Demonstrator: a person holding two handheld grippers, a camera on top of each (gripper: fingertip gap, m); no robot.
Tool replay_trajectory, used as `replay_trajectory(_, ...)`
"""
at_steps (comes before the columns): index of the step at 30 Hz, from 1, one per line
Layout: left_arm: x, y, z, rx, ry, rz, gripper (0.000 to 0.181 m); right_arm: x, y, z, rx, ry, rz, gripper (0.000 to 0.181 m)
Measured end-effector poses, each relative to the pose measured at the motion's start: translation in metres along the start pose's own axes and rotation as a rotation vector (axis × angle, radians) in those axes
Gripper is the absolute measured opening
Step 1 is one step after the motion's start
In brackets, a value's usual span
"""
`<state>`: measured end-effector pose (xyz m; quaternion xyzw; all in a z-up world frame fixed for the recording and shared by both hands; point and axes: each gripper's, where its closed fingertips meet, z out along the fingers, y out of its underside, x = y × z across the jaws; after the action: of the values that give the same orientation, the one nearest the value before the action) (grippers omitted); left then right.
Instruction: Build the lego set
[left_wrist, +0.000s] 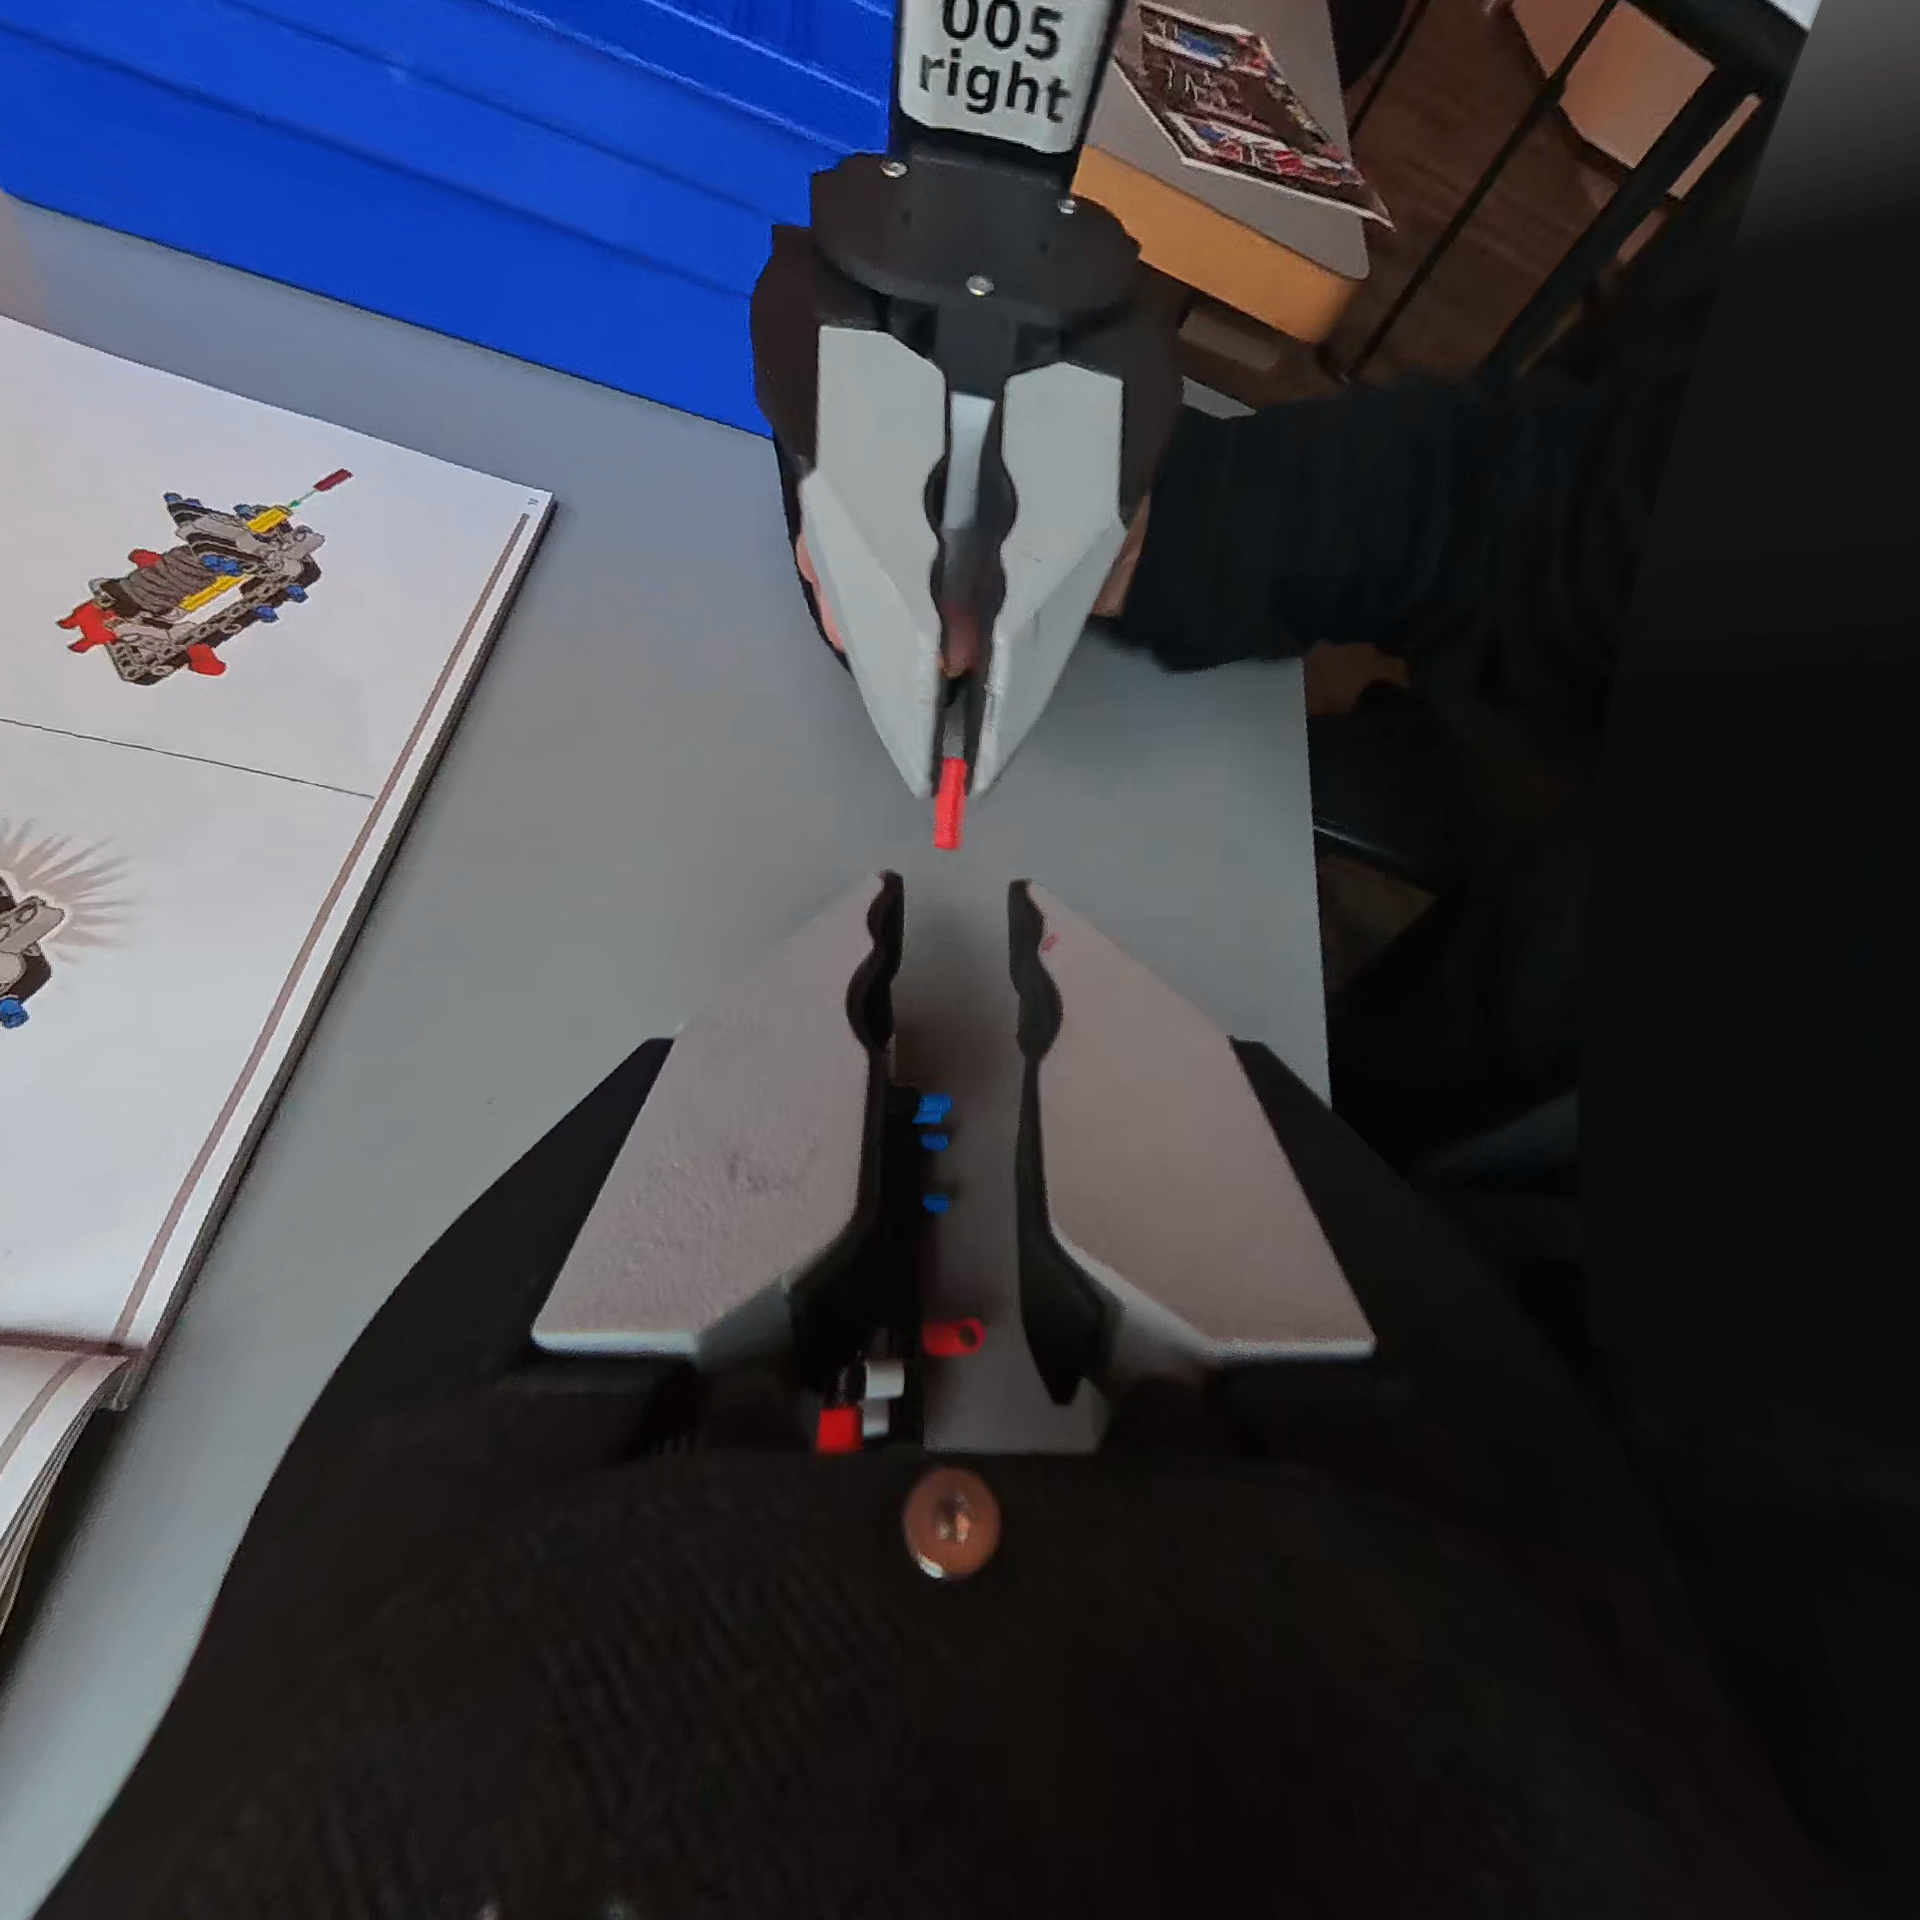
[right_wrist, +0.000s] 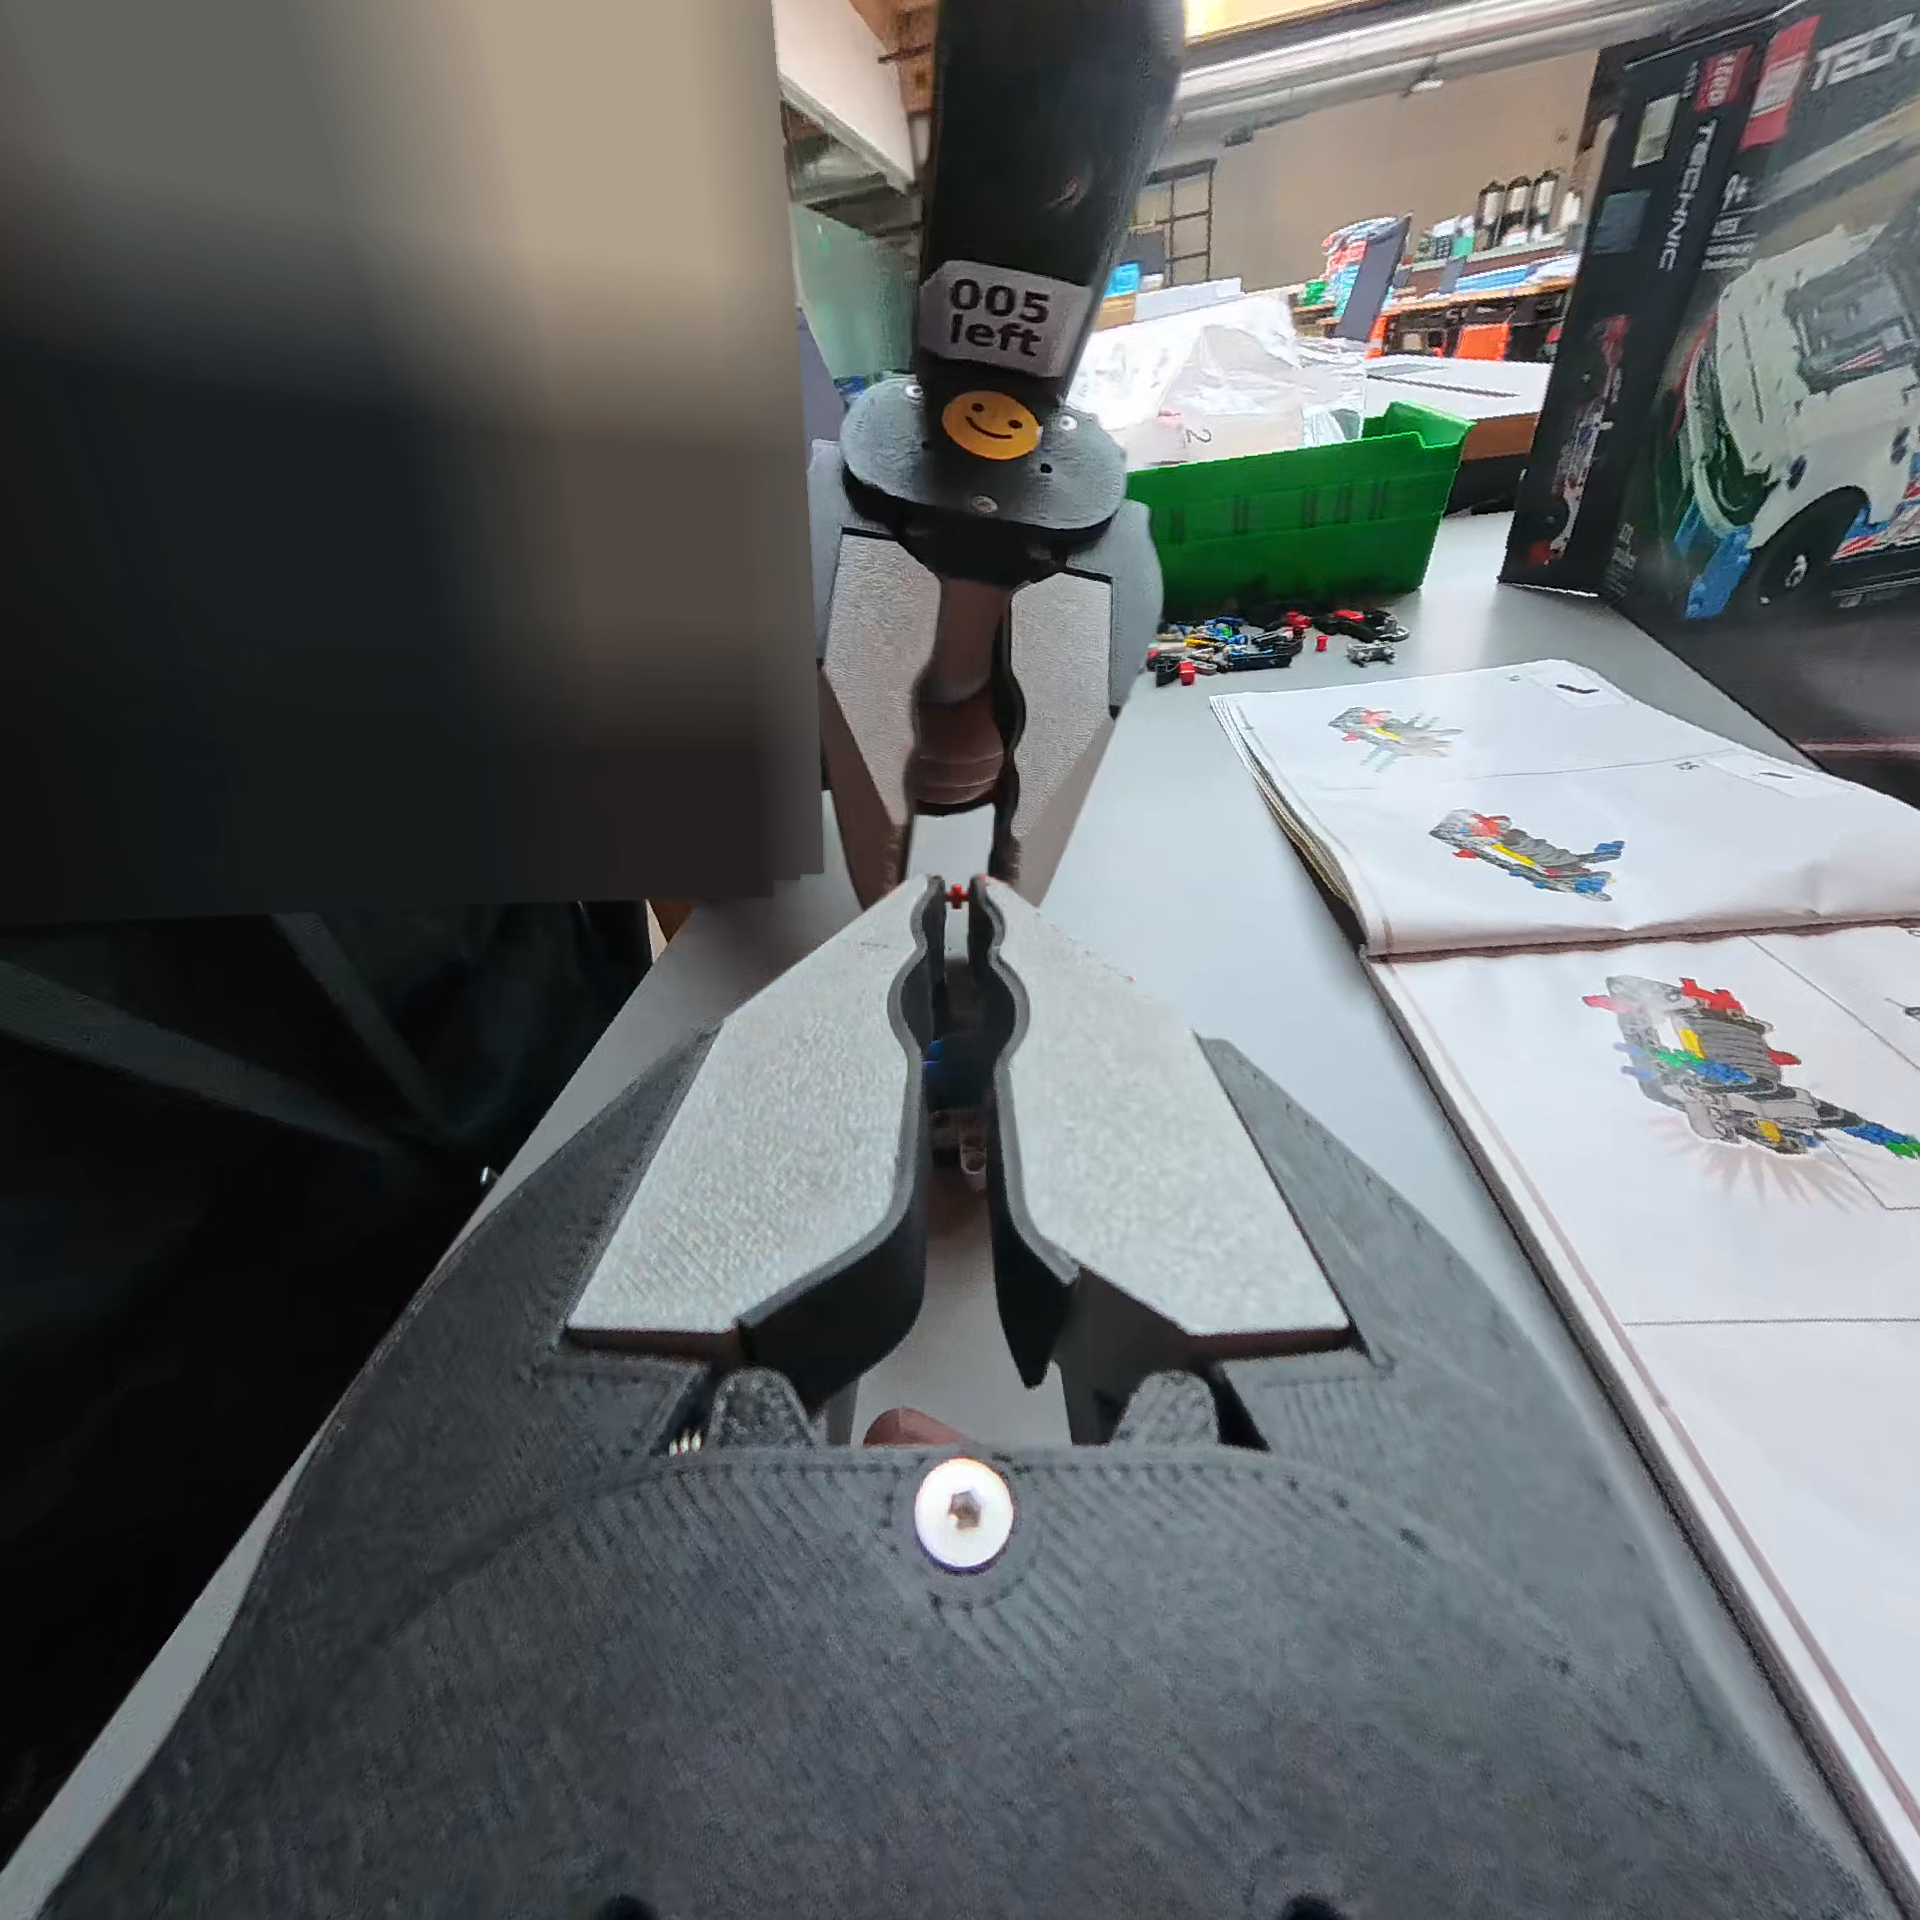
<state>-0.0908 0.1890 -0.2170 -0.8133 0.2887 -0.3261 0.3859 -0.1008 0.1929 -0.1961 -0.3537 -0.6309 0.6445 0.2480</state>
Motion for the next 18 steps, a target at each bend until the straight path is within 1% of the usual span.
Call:
replay_trajectory(5, 0.002, -0.001, 0.007, 0.009, 0.027, -0.011, 0.002, -0.005, 0.009, 0.005, -0.063, 0.004, -0.06, 0.0)
replay_trajectory(9, -0.001, 0.003, 0.009, -0.011, 0.01, 0.005, 0.002, -0.003, 0.017, 0.003, -0.125, 0.031, -0.109, 0.0)
replay_trajectory(13, -0.008, 0.021, 0.016, -0.124, -0.029, 0.019, 0.002, 0.002, 0.038, 0.005, -0.303, 0.105, -0.244, 0.0)
replay_trajectory(18, -0.018, 0.041, 0.024, -0.267, -0.068, -0.012, 0.002, 0.009, 0.062, 0.006, -0.549, 0.217, -0.444, 0.001)
